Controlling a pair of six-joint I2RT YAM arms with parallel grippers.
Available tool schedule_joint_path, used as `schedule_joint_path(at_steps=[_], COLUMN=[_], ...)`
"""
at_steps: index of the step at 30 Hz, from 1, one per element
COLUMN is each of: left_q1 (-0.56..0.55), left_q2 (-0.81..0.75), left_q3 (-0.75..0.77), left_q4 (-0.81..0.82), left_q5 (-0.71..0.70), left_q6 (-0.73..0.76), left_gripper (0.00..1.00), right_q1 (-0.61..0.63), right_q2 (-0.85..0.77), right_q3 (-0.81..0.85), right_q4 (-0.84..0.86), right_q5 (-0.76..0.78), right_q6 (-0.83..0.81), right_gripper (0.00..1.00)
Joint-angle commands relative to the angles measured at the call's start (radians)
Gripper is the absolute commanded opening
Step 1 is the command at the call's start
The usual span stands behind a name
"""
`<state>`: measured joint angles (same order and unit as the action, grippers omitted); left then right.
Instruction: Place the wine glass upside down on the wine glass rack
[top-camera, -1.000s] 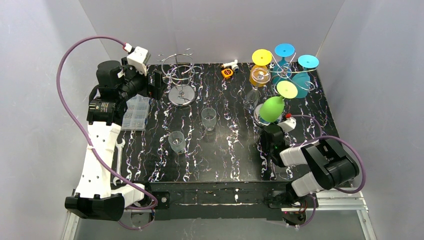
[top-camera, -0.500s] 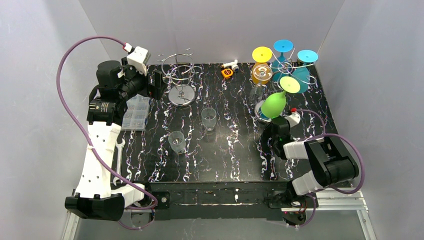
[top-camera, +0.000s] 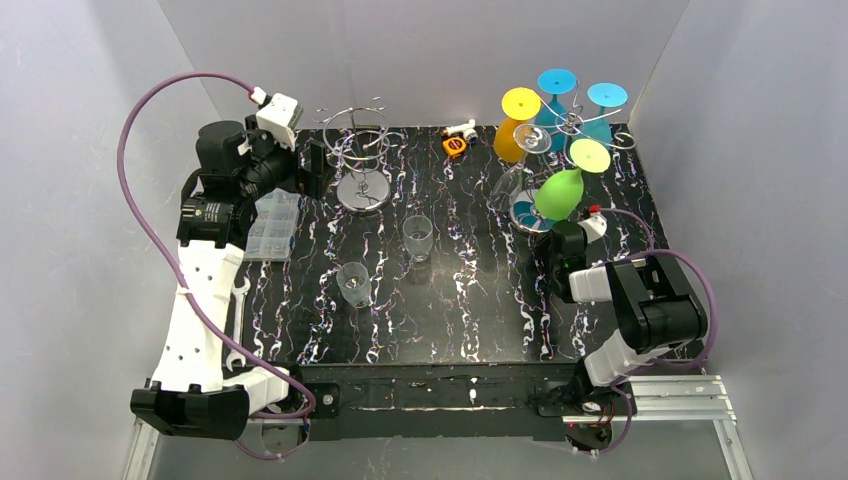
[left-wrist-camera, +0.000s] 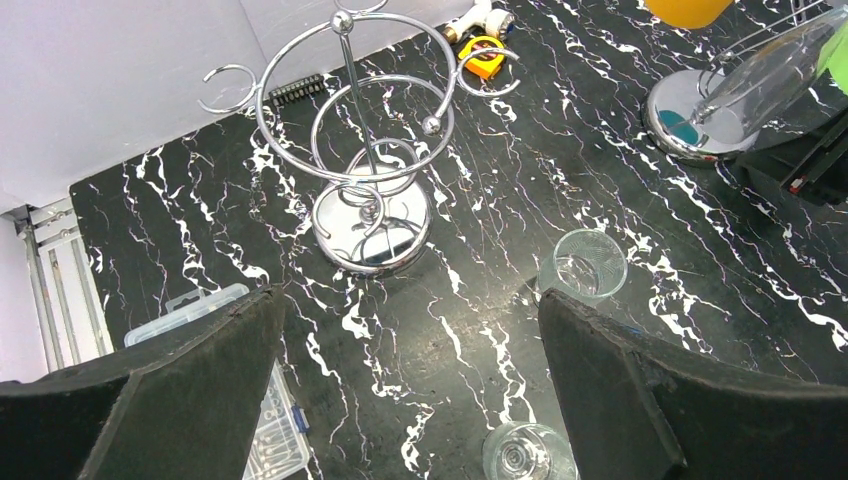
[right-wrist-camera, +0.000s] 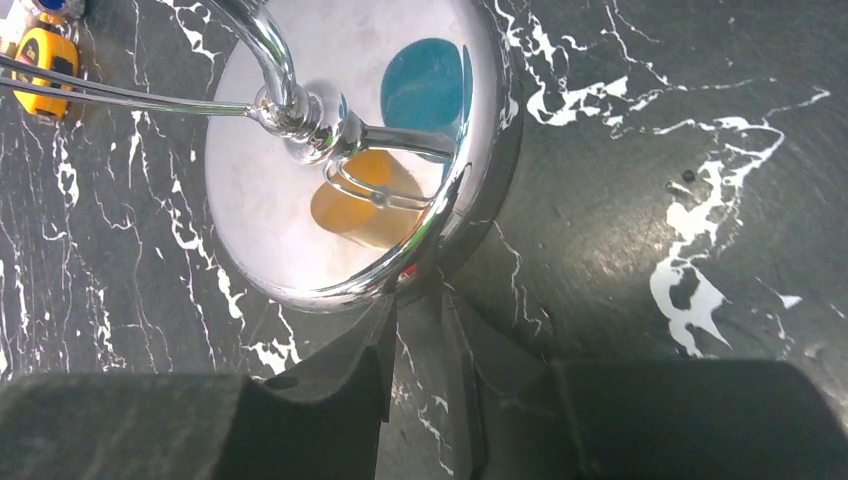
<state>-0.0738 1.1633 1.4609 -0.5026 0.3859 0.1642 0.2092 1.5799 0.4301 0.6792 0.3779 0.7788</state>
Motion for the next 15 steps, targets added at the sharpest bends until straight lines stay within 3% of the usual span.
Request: schedule_joint_path(at_steps=[1, 15], left_q1=[0.003, 0.003], left_q2=[0.004, 0.031], left_q3=[-0.006, -0.006], left_q4=[0.016, 0.024], left_q5=[0.013, 0.017], left_q6=[0.005, 0.003], left_gripper=[0.98, 0.98], right_q1=[-0.017, -0.035], right_q2=[0.092, 0.233], right_q3=[0.024, 0.178], right_q4=[-0.040, -0.045], right_q5=[-0.035, -0.109], right_q6=[-0.018, -0.011], right_gripper=[0.32, 0.32])
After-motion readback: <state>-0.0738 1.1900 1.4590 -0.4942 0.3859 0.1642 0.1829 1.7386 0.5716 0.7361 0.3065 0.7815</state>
